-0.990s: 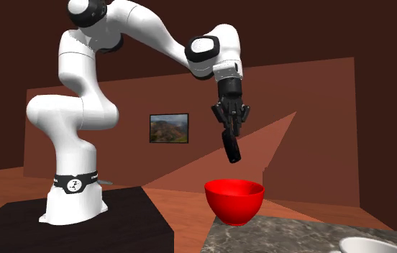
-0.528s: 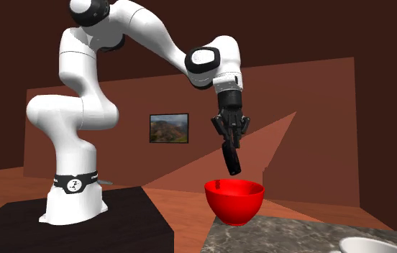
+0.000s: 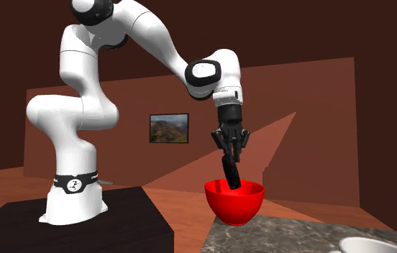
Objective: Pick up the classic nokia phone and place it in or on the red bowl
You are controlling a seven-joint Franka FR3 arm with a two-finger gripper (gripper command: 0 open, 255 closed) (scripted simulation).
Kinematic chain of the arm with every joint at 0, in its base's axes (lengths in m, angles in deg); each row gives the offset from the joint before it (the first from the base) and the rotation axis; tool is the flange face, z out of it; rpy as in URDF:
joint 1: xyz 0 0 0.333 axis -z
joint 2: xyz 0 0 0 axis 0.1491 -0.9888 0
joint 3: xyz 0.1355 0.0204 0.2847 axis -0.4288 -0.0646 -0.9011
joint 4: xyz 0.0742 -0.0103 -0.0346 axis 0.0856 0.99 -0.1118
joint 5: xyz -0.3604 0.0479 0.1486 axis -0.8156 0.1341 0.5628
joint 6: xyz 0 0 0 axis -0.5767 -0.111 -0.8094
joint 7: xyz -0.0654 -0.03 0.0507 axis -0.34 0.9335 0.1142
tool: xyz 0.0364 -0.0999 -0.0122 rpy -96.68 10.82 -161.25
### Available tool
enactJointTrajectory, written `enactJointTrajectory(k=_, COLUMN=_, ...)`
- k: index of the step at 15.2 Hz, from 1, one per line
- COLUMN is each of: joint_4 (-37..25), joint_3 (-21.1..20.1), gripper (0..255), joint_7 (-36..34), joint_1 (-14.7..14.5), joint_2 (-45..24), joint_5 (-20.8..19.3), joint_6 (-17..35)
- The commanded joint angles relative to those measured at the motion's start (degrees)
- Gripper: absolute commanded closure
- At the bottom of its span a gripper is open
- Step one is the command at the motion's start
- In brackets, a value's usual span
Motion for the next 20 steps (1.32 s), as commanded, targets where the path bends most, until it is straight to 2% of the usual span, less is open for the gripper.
enactJointTrajectory(k=1, joint_4=0.23, joint_3=-0.09, gripper=255, joint_7=-0.71, joint_1=0.09, joint_2=-0.92, joint_5=-0.95, joint_6=0.94)
enactJointTrajectory(k=8, joint_4=0.23, joint_3=-0.08, gripper=255, joint_7=-0.71, joint_1=0.08, joint_2=-0.92, joint_5=-0.95, joint_6=0.94)
enactJointTrajectory(k=9, joint_4=0.23, joint_3=-0.08, gripper=0, joint_7=-0.71, joint_1=0.08, joint_2=-0.92, joint_5=-0.95, joint_6=0.94)
enactJointTrajectory(k=14, joint_4=0.23, joint_3=-0.08, gripper=0, joint_7=-0.71, joint_1=0.08, joint_2=-0.92, joint_5=-0.95, joint_6=0.94)
enactJointTrajectory(k=17, joint_4=-1.73, joint_3=0.45, gripper=0, joint_7=2.85, joint_1=-0.46, joint_2=4.22, joint_5=3.96, joint_6=-4.82)
enactJointTrajectory(k=20, joint_4=-2.37, joint_3=0.78, gripper=0, joint_7=3.55, joint_1=-0.72, joint_2=5.39, joint_5=4.91, joint_6=-6.38)
